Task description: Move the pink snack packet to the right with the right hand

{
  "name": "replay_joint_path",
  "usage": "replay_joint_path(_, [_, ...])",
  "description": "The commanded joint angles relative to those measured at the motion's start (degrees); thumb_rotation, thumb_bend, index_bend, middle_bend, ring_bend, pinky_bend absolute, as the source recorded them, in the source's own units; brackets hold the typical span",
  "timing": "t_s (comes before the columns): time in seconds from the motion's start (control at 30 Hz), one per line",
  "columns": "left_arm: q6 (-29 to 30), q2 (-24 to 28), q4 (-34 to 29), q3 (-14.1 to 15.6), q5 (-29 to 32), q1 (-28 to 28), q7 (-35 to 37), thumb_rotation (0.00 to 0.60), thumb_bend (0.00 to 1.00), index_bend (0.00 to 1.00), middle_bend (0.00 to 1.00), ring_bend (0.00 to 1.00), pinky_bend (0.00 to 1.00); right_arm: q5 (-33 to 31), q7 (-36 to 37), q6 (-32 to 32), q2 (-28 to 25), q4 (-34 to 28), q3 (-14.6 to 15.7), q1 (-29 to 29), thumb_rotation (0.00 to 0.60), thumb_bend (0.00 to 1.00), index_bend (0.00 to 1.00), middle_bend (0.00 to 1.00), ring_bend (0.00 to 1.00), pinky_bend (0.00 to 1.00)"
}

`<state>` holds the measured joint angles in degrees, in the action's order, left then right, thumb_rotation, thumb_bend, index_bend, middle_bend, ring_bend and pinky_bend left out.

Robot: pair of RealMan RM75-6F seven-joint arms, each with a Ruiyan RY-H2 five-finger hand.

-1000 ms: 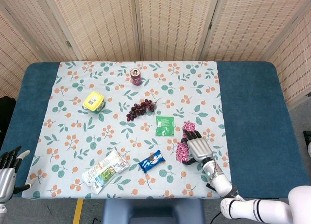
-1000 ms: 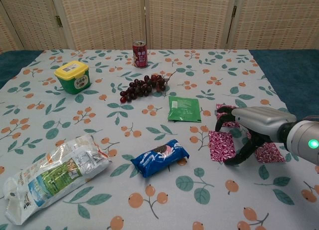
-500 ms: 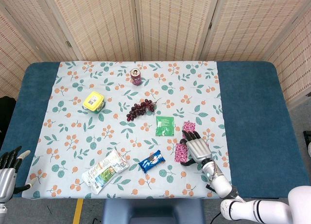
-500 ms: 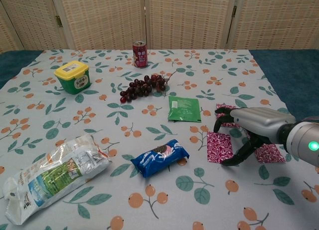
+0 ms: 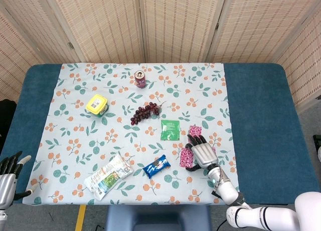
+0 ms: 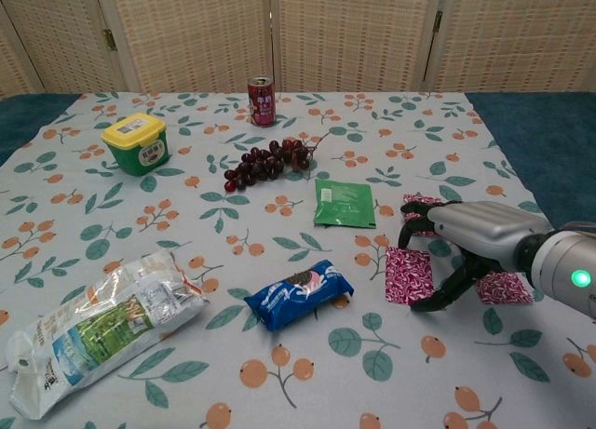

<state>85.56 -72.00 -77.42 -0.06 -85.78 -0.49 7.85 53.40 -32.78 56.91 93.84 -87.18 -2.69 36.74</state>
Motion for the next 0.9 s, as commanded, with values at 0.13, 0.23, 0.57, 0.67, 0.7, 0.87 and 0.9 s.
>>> replay_joint_path(0.13, [-0.1, -0.1, 0.2, 0.1, 0.0, 0.0, 0.1, 0.6, 0.24, 0.19, 0.07, 0.08, 0.0, 0.5, 0.4, 0.4, -0.2, -0.1, -0.2, -0.3, 0.419, 0.16, 0.27, 0.05, 0.0, 0.0])
replay_joint_path(0.23, [-0.1, -0.2, 0.3, 0.0, 0.0, 0.0, 0.2, 0.6, 0.24, 0.19, 0.07, 0.08, 0.0, 0.7, 0.5, 0.5, -0.3, -0.3, -0.2, -0.4, 0.419, 0.16, 0.29, 0.05, 0.0, 0.0])
replay_joint_path(0.57, [-0.3, -0.3, 0.4, 0.1, 0.0, -0.1, 0.1, 0.6, 0.24, 0.18, 0.07, 0.08, 0.0, 1.5, 1.3, 0.8, -1.0, -0.9, -0.4, -0.8, 0.418, 0.16, 0.29, 0.05, 0.0, 0.0])
replay_joint_path(0.67, [-0.3, -0.3, 0.3, 0.0, 0.0, -0.1, 0.1, 0.6, 0.24, 0.18, 0.07, 0.08, 0.0, 2.5, 1.7, 1.5, -2.2, -2.0, -0.5, -1.0, 0.42, 0.16, 0.29, 0.05, 0.0, 0.0])
replay_joint_path(0.7, [-0.3, -0.3, 0.2, 0.0, 0.0, -0.1, 0.1, 0.6, 0.24, 0.18, 0.07, 0.08, 0.0, 2.8, 1.8, 1.8, -2.7, -2.4, -0.5, -1.2, 0.42, 0.16, 0.29, 0.05, 0.0, 0.0])
replay_joint_path(0.87, [-0.3, -0.2, -0.2, 0.0, -0.3, -0.3, -0.3, 0.6, 0.24, 0.18, 0.07, 0.08, 0.0, 5.2, 3.1, 3.2, -6.8, -5.4, 0.4, -2.6, 0.419, 0.16, 0.29, 0.05, 0.0, 0.0])
replay_joint_path(0.9, [-0.3, -0.2, -0.3, 0.1, -0.4, -0.3, -0.4, 0.6, 0.24, 0.18, 0.07, 0.08, 0.0, 5.6, 3.5, 3.3, -7.6, -5.8, 0.6, -2.9, 0.419, 0.16, 0.29, 0.05, 0.0, 0.0])
